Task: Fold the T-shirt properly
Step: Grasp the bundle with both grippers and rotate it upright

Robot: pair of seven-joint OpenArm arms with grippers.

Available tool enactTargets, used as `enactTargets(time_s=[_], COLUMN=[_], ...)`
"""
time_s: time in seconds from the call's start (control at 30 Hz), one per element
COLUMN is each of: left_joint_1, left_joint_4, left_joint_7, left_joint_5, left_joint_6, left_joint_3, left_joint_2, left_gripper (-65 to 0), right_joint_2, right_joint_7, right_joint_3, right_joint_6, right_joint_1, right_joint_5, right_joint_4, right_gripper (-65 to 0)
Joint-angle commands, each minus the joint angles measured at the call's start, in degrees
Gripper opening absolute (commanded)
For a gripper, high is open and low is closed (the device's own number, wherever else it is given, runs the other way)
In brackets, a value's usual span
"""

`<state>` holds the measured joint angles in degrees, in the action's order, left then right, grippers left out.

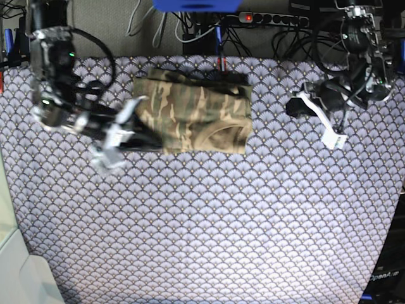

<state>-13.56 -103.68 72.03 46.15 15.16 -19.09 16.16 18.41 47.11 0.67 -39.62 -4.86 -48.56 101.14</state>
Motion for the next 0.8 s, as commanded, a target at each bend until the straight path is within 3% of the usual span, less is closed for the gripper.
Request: enactTargets(time_s=[0.0,0.1,0.23,0.3,0.5,0.77], left_joint_1=[-0.02,-0.46,-0.2,-0.2,1.74,4.29], left_joint_4=[-1.07,-1.07,-0.54,-0.54,-0.01,7.9], left_joint_7=[-0.16,0.01,-0.51,-0.51,0.1,-0.51], left_joint_5=[0.66,-3.65,-12.7,-16.57,-26.33,-32.13], left_joint_6=[0.09,0.09,0.09,0.09,0.09,0.09], left_joint_3=[0.67,5.07,15.36,18.52,22.65,24.59], left_joint_2=[0.67,0.67,-0.21,-2.32,-9.61,-13.31], left_gripper=[-64.2,-64.1,-64.1,-64.1,-64.1,-64.1], right_joint_2=[1.23,2.99,4.13,3.96,2.55,-0.79], right_joint_7=[-1.97,-1.88,-2.23,-2.5,-2.23,-2.5], right_joint_3=[3.51,9.31,9.93,9.93,9.93,2.81], right_joint_6=[-0.38,-0.38,-0.38,-0.38,-0.38,-0.38], right_joint_1=[0.16,-1.07,-0.81,-0.28,3.94,3.68], right_joint_5=[-1.69,-1.69,-1.69,-1.69,-1.6,-1.6], right_joint_4=[1.05,-0.53,-7.74,-11.52,-21.8,-23.03], right_gripper=[-65.0,-65.0,-65.0,-65.0,-65.0,-65.0])
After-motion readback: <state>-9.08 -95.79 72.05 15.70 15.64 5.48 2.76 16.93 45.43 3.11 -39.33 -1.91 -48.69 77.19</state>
